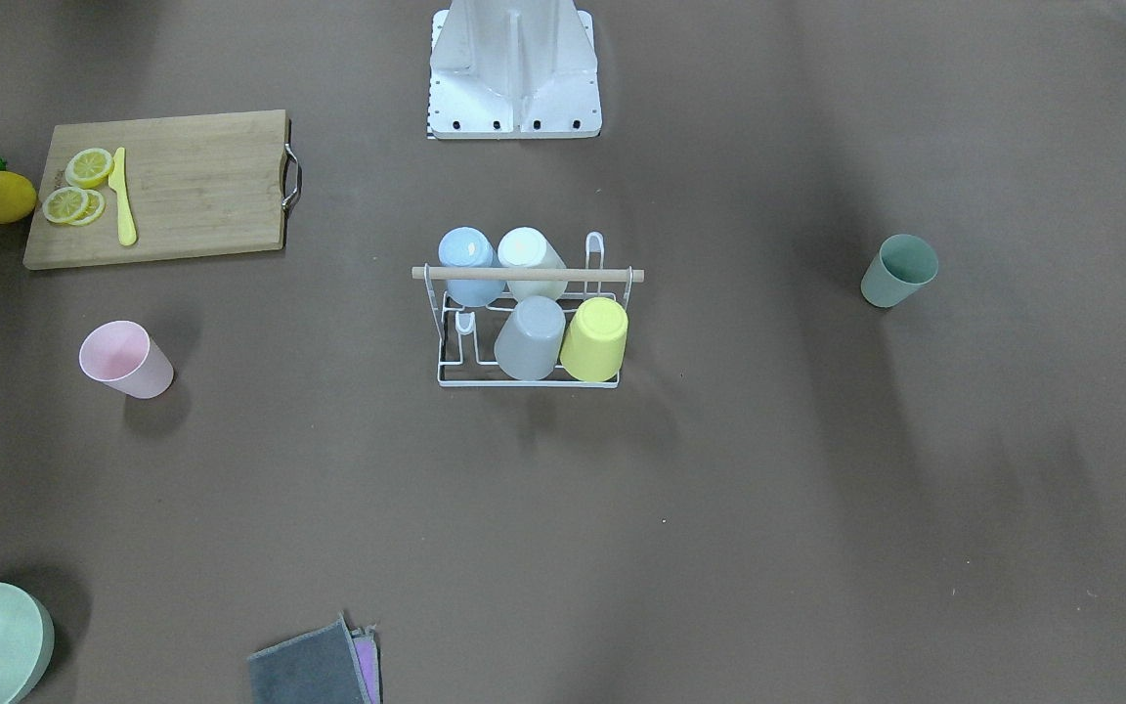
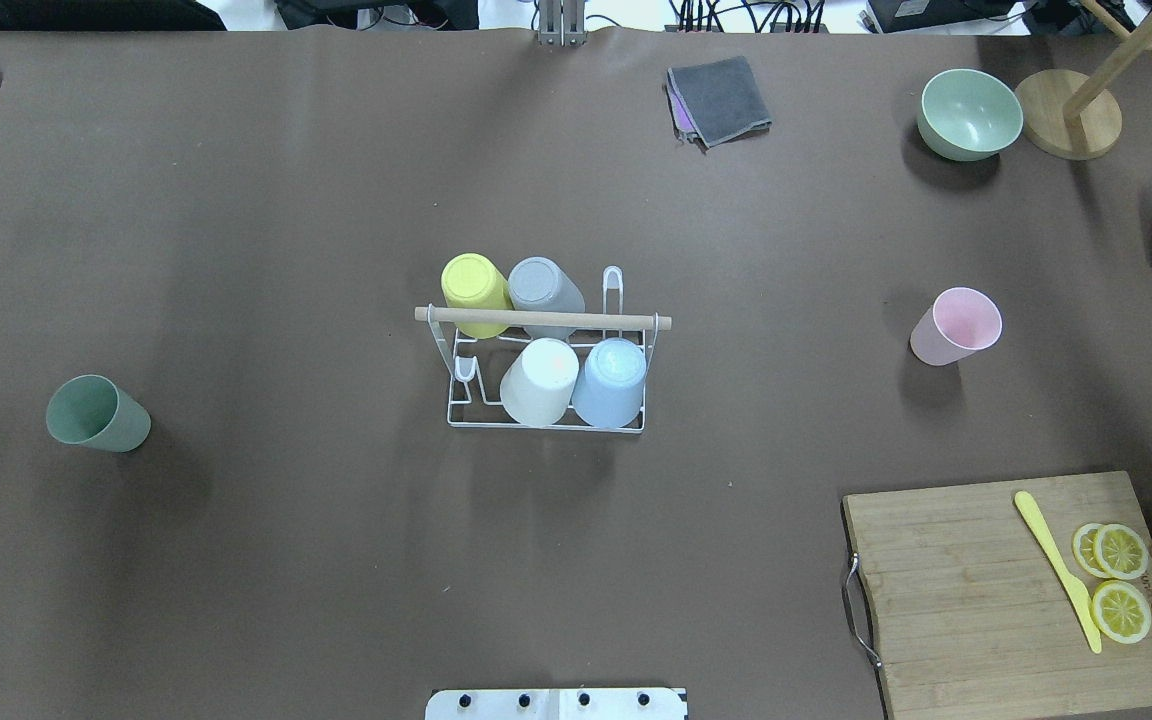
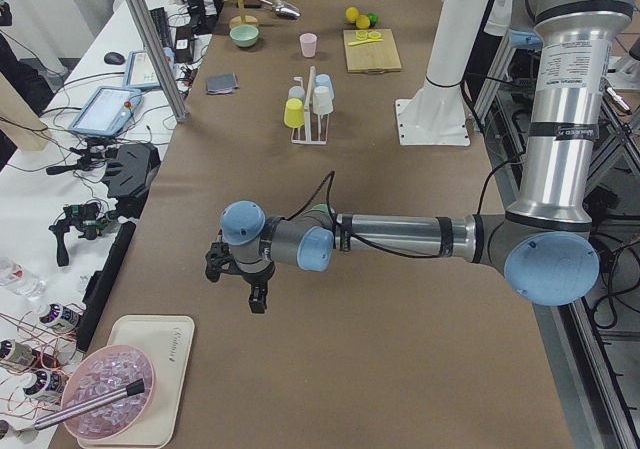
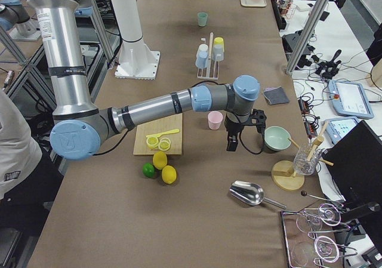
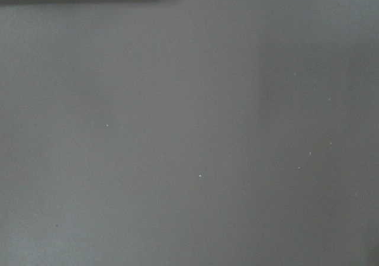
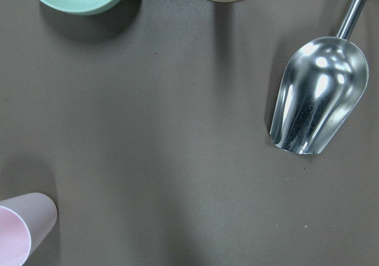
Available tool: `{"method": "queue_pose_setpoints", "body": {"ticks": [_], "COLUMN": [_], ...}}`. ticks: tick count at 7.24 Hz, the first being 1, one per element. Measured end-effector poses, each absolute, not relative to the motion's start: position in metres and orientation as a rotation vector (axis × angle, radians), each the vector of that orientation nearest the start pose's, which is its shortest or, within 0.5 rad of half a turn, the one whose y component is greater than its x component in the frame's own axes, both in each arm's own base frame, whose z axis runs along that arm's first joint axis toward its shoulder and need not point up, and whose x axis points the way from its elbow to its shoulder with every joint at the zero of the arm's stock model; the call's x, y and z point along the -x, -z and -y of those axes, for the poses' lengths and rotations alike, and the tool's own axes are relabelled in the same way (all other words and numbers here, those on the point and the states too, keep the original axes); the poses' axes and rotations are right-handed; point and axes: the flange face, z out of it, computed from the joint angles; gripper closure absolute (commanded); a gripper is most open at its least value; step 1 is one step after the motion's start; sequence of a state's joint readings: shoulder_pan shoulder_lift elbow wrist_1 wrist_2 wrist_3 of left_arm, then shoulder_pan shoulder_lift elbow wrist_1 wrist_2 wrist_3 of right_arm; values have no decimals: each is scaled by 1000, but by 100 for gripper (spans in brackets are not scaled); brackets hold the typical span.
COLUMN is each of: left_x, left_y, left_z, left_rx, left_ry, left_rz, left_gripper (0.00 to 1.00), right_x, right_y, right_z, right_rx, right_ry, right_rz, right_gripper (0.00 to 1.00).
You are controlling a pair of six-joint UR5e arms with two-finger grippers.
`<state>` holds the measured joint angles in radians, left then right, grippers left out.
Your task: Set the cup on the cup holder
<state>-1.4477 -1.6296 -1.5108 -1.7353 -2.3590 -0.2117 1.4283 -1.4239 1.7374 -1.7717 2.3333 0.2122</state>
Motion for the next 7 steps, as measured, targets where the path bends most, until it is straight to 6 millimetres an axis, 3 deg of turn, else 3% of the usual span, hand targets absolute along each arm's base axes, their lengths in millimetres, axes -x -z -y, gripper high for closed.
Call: {"method": "queue_pose_setpoints", "body": {"ticks": [2, 4, 5, 7], "left_x": [3, 5, 6, 27], "left_y": [-642, -633, -618, -568], "left_z": [536, 546, 559, 612], "left_rx": [-58, -106, -130, -188], "left_ry": [21, 20, 28, 123], "left_rz": [-711, -668, -668, -680], "left_gripper": [2, 3, 3, 3], "right_x": [18, 67, 89, 128], "right_y": [-518, -502, -492, -476], "right_z": [548, 561, 572, 612], "right_rx": [28, 57, 76, 103], "right_ry": [-17, 30, 30, 45], "right_rz": [770, 770, 775, 779], "right_gripper": [1, 1, 2, 1]}}
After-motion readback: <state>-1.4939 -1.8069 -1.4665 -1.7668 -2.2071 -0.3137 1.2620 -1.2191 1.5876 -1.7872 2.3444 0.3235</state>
